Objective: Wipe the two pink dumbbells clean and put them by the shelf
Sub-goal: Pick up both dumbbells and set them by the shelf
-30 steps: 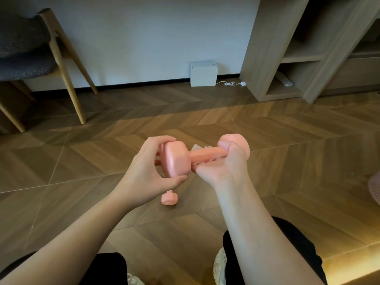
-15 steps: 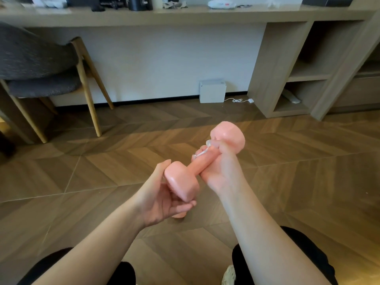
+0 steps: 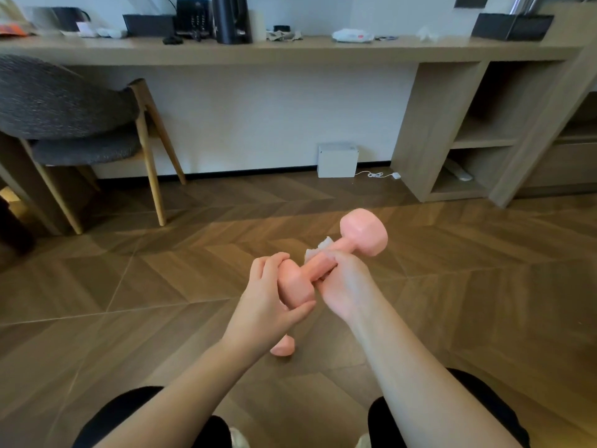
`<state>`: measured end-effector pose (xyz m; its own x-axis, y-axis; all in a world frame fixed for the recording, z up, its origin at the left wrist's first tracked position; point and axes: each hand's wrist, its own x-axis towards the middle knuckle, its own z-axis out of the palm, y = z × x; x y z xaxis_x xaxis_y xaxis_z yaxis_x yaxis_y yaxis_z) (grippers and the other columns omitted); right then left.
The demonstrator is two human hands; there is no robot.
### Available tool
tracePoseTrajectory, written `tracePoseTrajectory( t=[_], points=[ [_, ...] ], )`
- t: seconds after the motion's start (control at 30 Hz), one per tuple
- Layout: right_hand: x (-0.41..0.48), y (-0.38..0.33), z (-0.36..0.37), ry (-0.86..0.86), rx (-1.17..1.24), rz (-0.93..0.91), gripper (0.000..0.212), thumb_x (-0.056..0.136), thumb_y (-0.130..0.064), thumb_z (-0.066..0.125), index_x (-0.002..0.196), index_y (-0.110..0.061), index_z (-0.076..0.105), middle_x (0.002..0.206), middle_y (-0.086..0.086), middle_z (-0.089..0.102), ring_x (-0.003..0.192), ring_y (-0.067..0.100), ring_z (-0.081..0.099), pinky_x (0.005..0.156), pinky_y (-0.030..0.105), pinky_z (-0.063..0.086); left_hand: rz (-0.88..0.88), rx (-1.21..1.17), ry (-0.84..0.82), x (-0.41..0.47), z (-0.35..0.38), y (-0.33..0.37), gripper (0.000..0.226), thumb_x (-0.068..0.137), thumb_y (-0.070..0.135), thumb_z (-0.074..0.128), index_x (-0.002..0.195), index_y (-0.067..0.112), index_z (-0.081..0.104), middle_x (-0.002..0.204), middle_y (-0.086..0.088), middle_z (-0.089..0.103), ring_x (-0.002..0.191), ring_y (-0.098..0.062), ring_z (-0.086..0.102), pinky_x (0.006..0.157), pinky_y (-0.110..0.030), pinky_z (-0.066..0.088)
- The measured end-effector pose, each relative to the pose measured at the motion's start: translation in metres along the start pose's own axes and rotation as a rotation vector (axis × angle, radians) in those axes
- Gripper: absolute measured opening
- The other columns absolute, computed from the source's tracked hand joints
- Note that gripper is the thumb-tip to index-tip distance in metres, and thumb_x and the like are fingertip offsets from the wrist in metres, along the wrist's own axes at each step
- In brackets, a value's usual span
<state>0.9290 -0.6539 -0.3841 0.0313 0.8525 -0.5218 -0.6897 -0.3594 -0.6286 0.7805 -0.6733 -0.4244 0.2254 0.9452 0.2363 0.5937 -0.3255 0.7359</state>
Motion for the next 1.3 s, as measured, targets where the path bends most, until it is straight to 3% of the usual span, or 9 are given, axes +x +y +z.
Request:
tracePoseTrajectory(
  t=[0.13, 0.3, 0.47, 0.63, 0.8, 0.93, 1.03, 1.17, 1.3],
  points=[
    [0.018, 0.015, 0.001, -0.046, -0.183, -0.062, 0.023, 0.102, -0.004, 0.045, 0.113, -0.016, 0.060, 0.109, 0.009, 0.068, 0.103, 0.023, 0.066, 0.083, 0.035, 0.053, -0.010, -0.004, 0.060, 0.002, 0.005, -0.019, 0.083, 0.073, 0.038, 0.085, 0.141, 0.021, 0.040, 0.132, 0.011, 0.035, 0.098, 0.008, 0.048, 0.077, -0.004, 0.042],
    [0.056, 0.028, 0.001, 0.039, -0.300, -0.187, 0.023, 0.098, -0.001, 0.055, 0.118, -0.005, 0.064, 0.112, 0.021, 0.072, 0.108, 0.031, 0.068, 0.097, 0.042, 0.053, 0.030, 0.059, 0.069, 0.021, 0.016, -0.057, 0.078, 0.075, 0.039, 0.081, 0.137, 0.014, 0.042, 0.131, 0.004, 0.036, 0.094, -0.011, 0.055, 0.070, -0.024, 0.051],
    [0.119, 0.038, -0.020, 0.177, -0.431, -0.108, 0.021, 0.092, 0.000, 0.063, 0.112, -0.002, 0.066, 0.110, 0.027, 0.070, 0.084, 0.028, 0.068, 0.072, 0.033, 0.057, -0.158, -0.022, -0.307, 0.063, 0.037, -0.106, 0.063, 0.087, 0.053, 0.064, 0.134, 0.018, 0.042, 0.129, 0.002, 0.044, 0.105, -0.013, 0.053, 0.083, -0.026, 0.043],
    [0.209, 0.063, -0.088, 0.344, -0.671, 0.144, 0.011, 0.090, 0.007, 0.061, 0.089, -0.003, 0.064, 0.054, 0.006, 0.067, 0.042, 0.012, 0.063, 0.040, 0.023, 0.050, -0.492, 0.028, -0.492, 0.105, 0.083, -0.178, 0.036, 0.099, 0.046, 0.051, 0.110, 0.014, 0.060, 0.105, 0.000, 0.061, 0.095, -0.017, 0.055, 0.073, -0.027, 0.035],
    [0.296, 0.098, -0.164, 0.360, -0.869, 0.368, 0.007, 0.089, -0.002, 0.067, 0.083, -0.006, 0.064, 0.067, 0.012, 0.067, 0.068, 0.023, 0.068, 0.072, 0.038, 0.058, -0.684, 0.148, -0.678, 0.132, 0.153, -0.257, 0.023, 0.099, 0.033, 0.052, 0.087, 0.015, 0.060, 0.096, -0.005, 0.063, 0.088, -0.022, 0.057, 0.070, -0.030, 0.043],
    [0.347, 0.120, -0.198, 0.348, -0.983, 0.455, 0.010, 0.088, -0.012, 0.072, 0.092, -0.010, 0.063, 0.080, 0.007, 0.072, 0.089, 0.026, 0.070, 0.087, 0.043, 0.057, -0.832, 0.131, -0.690, 0.139, 0.205, -0.310, 0.020, 0.099, 0.030, 0.054, 0.097, 0.011, 0.059, 0.096, -0.007, 0.061, 0.090, -0.023, 0.058, 0.073, -0.031, 0.046],
    [0.376, 0.136, -0.215, 0.372, -1.065, 0.485, 0.024, 0.089, -0.019, 0.072, 0.109, -0.014, 0.060, 0.109, 0.009, 0.067, 0.102, 0.025, 0.067, 0.093, 0.040, 0.054, -0.934, 0.094, -0.669, 0.139, 0.238, -0.342, 0.026, 0.098, 0.031, 0.055, 0.110, 0.009, 0.052, 0.105, -0.007, 0.056, 0.091, -0.022, 0.054, 0.072, -0.030, 0.043],
    [0.405, 0.160, -0.231, 0.405, -1.078, 0.510, 0.038, 0.086, -0.021, 0.075, 0.119, -0.011, 0.059, 0.115, 0.010, 0.065, 0.103, 0.027, 0.066, 0.097, 0.046, 0.053, -0.996, 0.074, -0.632, 0.140, 0.267, -0.371, 0.042, 0.098, 0.030, 0.056, 0.131, 0.004, 0.047, 0.122, -0.012, 0.055, 0.096, -0.022, 0.051, 0.075, -0.032, 0.041],
    [0.422, 0.172, -0.237, 0.426, -1.076, 0.496, 0.046, 0.085, -0.018, 0.076, 0.126, -0.009, 0.058, 0.120, 0.010, 0.064, 0.108, 0.026, 0.063, 0.098, 0.044, 0.052, -0.959, 0.100, -0.631, 0.145, 0.286, -0.389, 0.032, 0.099, 0.024, 0.054, 0.125, 0.004, 0.055, 0.102, -0.007, 0.055, 0.090, -0.022, 0.053, 0.069, -0.029, 0.041]
  ],
)
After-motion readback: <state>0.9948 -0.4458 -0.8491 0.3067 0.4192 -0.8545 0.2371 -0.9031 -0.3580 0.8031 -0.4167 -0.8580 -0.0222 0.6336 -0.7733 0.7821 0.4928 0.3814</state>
